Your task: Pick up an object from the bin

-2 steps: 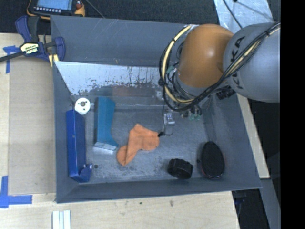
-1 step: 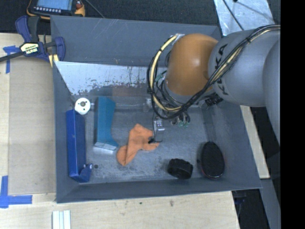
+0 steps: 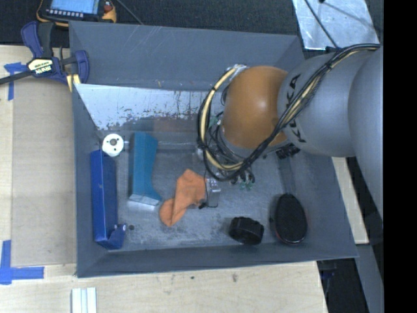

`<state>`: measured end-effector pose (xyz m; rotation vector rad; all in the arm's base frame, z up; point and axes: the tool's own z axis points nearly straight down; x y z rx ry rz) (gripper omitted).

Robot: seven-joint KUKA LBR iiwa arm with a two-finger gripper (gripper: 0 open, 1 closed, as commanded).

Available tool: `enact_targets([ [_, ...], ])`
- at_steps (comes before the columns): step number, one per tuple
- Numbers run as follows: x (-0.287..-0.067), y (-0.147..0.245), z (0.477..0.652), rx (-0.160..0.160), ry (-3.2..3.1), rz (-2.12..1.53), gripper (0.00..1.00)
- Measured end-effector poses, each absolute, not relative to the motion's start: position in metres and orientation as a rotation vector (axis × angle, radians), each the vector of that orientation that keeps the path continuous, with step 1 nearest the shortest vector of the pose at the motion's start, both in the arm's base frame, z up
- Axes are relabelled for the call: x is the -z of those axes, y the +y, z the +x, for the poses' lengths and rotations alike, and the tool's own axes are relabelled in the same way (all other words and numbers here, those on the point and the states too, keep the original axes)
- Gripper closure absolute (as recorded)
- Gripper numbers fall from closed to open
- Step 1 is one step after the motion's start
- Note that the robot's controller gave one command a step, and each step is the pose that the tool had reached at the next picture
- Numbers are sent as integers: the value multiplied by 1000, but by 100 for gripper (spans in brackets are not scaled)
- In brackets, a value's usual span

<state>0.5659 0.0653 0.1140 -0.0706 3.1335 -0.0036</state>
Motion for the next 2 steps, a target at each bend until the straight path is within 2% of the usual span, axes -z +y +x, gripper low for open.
enact_targets([
  [1,-71,92,570,-1,3136,-6,100],
  [2,-71,92,570,-1,3136,-6,100],
])
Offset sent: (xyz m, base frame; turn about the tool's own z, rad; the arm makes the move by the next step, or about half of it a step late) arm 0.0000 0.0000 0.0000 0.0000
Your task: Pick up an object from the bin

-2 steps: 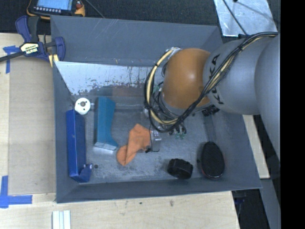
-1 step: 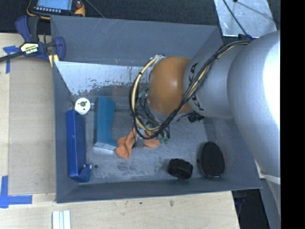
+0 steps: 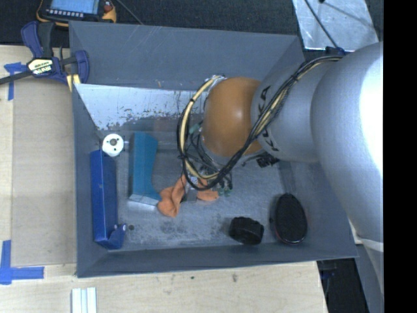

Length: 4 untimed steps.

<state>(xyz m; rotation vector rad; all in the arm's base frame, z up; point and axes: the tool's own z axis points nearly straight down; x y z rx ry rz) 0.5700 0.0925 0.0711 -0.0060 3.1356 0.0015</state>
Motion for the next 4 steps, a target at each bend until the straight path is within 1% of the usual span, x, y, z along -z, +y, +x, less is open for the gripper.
enact_targets([
  [4,-71,92,570,-2,3136,-6,100],
])
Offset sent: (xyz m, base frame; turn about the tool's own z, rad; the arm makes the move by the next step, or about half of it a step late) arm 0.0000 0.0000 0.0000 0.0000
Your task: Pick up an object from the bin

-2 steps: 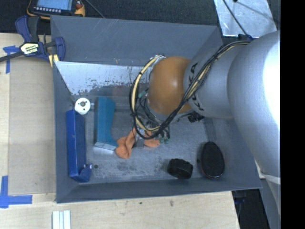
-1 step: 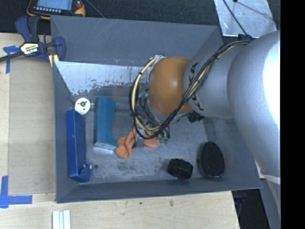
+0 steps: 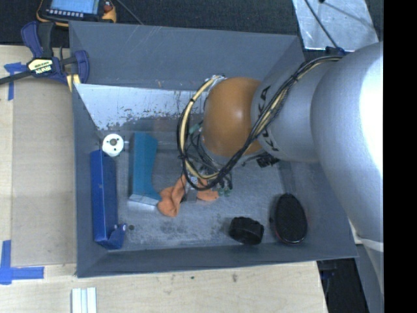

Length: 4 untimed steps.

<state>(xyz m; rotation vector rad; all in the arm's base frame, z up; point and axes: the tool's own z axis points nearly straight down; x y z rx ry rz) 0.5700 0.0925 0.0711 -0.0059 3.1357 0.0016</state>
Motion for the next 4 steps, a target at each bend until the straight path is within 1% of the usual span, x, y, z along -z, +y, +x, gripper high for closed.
enact_targets([
  [3,-71,92,570,-2,3136,-6,100],
  [4,-182,126,574,-1,3129,241,100],
])
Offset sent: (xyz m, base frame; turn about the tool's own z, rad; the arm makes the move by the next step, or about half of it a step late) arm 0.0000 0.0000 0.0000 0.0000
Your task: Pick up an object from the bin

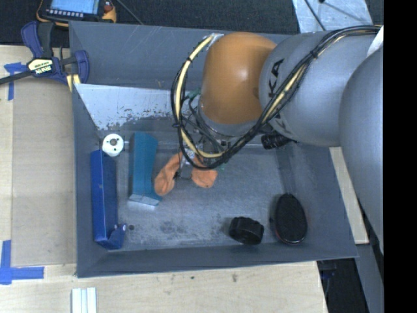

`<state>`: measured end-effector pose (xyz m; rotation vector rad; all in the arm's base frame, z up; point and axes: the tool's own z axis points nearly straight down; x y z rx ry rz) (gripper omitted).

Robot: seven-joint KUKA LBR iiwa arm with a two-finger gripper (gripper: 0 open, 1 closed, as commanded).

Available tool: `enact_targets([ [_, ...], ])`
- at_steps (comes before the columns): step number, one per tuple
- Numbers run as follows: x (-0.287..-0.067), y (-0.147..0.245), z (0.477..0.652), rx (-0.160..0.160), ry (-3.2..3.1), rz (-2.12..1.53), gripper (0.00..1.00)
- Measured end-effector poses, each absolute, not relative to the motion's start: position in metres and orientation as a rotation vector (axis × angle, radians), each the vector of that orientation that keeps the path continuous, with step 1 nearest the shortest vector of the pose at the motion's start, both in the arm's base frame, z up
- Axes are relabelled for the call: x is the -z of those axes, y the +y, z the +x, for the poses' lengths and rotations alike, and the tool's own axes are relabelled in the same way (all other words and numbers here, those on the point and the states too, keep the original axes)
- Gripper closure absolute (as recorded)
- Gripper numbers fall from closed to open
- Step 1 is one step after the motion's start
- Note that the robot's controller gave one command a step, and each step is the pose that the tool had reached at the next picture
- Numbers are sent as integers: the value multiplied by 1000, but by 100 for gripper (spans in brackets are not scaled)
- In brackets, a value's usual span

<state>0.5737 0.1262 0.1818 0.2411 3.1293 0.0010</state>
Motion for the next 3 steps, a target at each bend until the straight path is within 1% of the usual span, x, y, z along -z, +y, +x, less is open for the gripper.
enact_targets([
  [1,-182,126,574,-1,3130,240,100],
  [2,-219,105,547,3,3139,244,100],
  [3,-284,107,549,1,3131,245,100],
])
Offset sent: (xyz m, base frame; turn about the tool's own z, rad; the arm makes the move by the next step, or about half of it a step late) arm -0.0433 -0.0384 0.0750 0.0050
